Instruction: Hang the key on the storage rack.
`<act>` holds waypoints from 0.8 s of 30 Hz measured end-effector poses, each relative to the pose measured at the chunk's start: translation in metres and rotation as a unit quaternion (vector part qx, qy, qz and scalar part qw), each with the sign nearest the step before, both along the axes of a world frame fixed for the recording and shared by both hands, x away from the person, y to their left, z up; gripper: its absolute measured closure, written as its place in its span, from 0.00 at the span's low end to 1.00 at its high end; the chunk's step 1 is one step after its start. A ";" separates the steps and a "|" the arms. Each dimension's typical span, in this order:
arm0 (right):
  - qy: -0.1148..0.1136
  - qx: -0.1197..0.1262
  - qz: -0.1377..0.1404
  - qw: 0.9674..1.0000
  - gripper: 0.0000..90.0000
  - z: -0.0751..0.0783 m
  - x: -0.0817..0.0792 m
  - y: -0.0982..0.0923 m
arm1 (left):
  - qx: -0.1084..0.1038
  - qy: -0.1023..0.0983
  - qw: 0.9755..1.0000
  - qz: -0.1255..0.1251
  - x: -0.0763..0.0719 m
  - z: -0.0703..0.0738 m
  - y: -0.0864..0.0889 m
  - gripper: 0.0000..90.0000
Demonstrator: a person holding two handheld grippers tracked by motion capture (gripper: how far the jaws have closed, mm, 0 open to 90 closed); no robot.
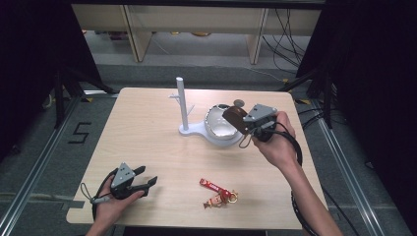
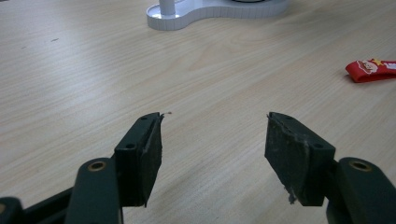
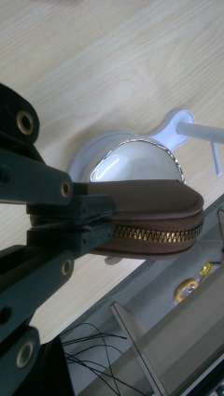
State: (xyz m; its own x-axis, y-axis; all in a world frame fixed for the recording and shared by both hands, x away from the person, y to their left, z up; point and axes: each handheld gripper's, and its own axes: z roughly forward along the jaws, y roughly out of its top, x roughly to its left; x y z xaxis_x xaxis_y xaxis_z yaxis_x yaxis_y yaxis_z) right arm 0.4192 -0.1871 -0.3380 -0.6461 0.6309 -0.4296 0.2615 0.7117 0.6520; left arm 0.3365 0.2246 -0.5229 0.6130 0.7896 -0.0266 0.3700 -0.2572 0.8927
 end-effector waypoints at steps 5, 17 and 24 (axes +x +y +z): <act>-0.004 0.003 0.002 1.000 0.97 0.001 0.002 0.003 | 0.001 0.000 1.000 0.001 0.000 0.000 0.000 0.40; -0.006 0.009 0.006 1.000 0.97 0.001 0.010 0.011 | 0.001 0.000 1.000 0.000 0.000 0.000 0.000 0.40; -0.004 0.012 0.006 1.000 0.97 0.000 0.015 0.016 | 0.001 0.001 1.000 0.001 0.000 0.000 0.000 0.40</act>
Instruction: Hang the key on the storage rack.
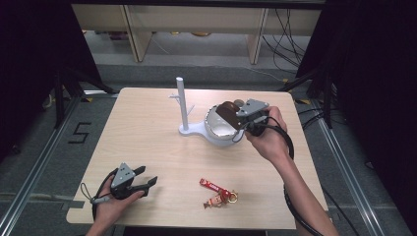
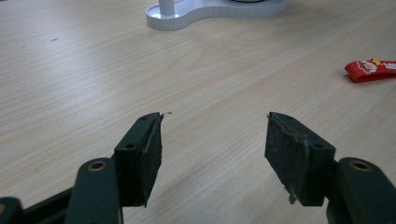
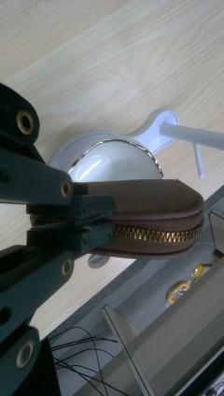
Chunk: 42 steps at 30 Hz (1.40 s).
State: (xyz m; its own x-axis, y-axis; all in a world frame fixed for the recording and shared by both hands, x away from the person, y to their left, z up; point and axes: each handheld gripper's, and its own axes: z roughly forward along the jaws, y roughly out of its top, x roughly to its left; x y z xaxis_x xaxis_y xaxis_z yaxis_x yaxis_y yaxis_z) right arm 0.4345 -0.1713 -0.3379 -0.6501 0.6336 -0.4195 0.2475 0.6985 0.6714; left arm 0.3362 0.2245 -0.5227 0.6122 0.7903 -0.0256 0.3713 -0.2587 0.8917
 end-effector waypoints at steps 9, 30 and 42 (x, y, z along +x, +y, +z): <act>-0.002 0.003 0.005 1.000 0.97 -0.001 0.007 0.006 | -0.001 0.001 1.000 0.000 0.000 0.000 0.000 0.40; 0.009 0.008 0.007 1.000 0.97 -0.011 0.022 0.016 | -0.002 0.001 1.000 -0.004 0.000 0.000 0.000 0.40; 0.023 0.015 0.004 1.000 0.97 -0.019 0.030 0.020 | 0.000 0.003 1.000 -0.002 0.000 0.000 0.000 0.40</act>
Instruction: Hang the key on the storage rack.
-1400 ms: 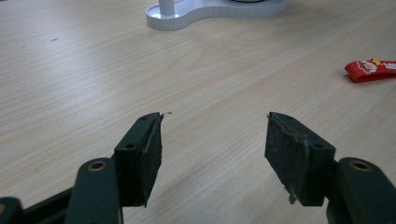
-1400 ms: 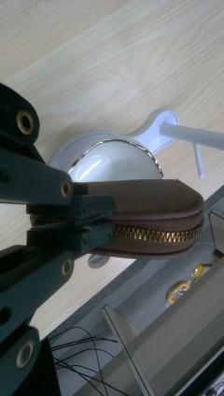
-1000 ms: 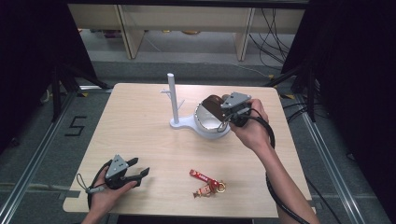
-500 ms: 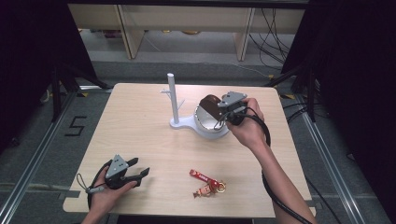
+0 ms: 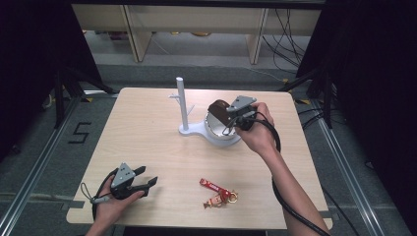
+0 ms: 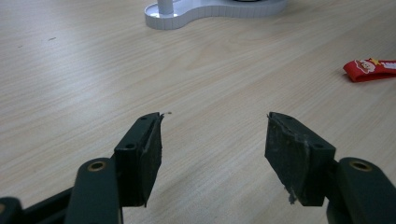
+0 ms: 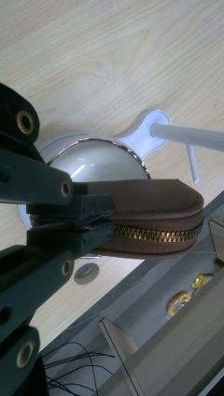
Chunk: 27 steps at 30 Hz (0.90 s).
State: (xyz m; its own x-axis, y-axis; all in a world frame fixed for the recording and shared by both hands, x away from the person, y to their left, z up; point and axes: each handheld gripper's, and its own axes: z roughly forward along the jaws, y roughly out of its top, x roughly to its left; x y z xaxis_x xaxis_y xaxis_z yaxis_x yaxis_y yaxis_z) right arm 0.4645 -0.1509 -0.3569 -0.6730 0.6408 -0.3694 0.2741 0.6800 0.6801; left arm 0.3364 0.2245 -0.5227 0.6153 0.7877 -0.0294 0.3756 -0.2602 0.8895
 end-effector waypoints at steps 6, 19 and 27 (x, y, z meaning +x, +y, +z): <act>0.001 0.004 -0.004 1.000 0.97 -0.006 0.005 0.002 | 0.000 0.000 1.000 0.000 0.000 0.000 0.000 0.40; 0.019 0.014 0.002 1.000 0.96 -0.024 0.019 0.004 | -0.002 0.001 1.000 -0.001 0.000 0.000 0.000 0.40; 0.023 0.023 0.000 0.999 0.96 -0.032 0.026 -0.001 | 0.000 0.001 1.000 -0.002 0.000 0.000 -0.001 0.40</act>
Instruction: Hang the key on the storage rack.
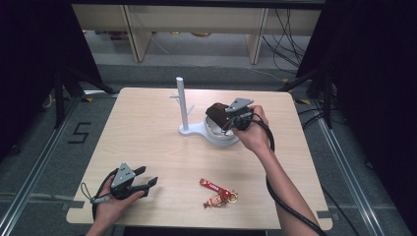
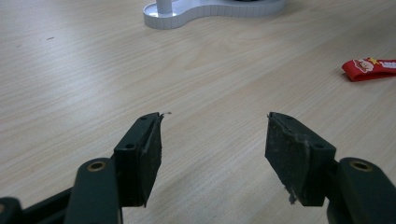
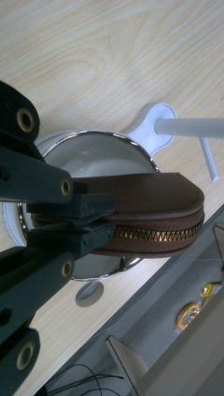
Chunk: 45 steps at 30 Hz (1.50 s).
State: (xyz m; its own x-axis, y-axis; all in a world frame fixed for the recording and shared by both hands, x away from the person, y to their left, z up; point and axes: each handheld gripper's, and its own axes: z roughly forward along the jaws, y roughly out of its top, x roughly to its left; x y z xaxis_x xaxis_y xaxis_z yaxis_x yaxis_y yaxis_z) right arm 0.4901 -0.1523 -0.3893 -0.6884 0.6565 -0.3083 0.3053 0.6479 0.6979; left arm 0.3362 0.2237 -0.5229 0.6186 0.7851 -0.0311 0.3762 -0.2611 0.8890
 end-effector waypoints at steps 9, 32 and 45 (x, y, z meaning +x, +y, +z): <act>0.016 -0.005 -0.019 1.000 0.85 -0.012 0.007 -0.007 | 0.002 0.000 1.000 -0.002 0.000 0.000 0.000 0.40; 0.059 0.011 -0.046 0.997 0.59 -0.004 -0.015 -0.026 | 0.003 0.002 1.000 -0.003 0.000 0.000 -0.001 0.40; 0.104 0.035 -0.055 0.992 0.67 -0.017 -0.035 -0.041 | 0.012 0.004 1.000 -0.006 0.000 0.000 -0.003 0.40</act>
State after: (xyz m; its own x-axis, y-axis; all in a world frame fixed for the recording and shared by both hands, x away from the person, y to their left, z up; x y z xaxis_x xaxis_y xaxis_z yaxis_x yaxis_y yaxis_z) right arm 0.4551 -0.1930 -0.4061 -0.6560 0.7454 -0.1182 0.5129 0.5552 0.6548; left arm 0.3361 0.2202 -0.5232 0.6281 0.7779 -0.0168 0.3798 -0.2877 0.8792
